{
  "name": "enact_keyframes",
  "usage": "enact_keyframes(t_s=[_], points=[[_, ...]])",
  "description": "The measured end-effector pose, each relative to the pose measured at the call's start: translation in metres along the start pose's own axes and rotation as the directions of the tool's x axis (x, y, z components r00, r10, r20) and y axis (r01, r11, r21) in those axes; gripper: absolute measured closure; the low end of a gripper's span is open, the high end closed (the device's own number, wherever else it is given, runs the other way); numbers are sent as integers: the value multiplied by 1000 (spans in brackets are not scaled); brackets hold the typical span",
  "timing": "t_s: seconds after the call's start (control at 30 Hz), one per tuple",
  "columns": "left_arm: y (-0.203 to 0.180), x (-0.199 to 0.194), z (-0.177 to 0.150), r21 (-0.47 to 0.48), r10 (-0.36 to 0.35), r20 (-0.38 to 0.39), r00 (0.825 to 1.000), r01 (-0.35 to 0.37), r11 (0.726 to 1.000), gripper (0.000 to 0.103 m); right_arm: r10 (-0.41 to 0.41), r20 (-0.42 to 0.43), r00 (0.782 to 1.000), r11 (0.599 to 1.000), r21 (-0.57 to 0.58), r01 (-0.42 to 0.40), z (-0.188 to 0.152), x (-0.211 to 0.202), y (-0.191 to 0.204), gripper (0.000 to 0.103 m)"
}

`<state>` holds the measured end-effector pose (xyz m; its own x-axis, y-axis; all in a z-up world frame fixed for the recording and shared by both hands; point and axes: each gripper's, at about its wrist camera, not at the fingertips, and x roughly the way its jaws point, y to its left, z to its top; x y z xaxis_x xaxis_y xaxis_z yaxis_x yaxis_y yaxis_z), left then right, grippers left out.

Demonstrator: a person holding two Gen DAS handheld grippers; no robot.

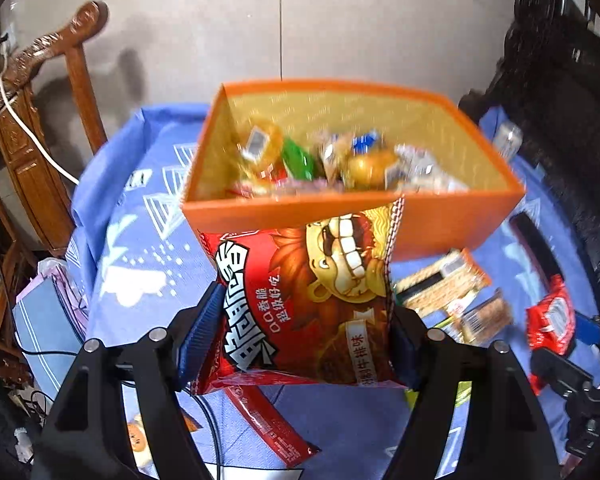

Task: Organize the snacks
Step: 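Carry both red packs over the orange box and release them inside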

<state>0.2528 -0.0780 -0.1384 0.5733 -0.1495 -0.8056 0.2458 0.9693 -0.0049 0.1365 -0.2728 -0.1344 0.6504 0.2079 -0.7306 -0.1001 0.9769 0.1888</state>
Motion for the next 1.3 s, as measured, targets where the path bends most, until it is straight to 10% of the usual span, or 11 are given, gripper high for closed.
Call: enact_keyframes(t_s=[0.47,1.03,1.13,1.3], points=[[12,-69,77,-49,-23,199,980,33,998,31,0,220,975,995,-95,22,100,-34,13,45],[2,1,162,-7,14,158,987,-13,1000,32,-54,222,973,995,-72,72,186,34,-16,41],[2,8,167,-17,53,150,987,-51,999,4,-87,222,971,992,-68,104,189,42,-15,18],[13,3,160,-49,49,146,988,-42,998,4,-79,235,969,994,-54,94,180,33,-13,17]])
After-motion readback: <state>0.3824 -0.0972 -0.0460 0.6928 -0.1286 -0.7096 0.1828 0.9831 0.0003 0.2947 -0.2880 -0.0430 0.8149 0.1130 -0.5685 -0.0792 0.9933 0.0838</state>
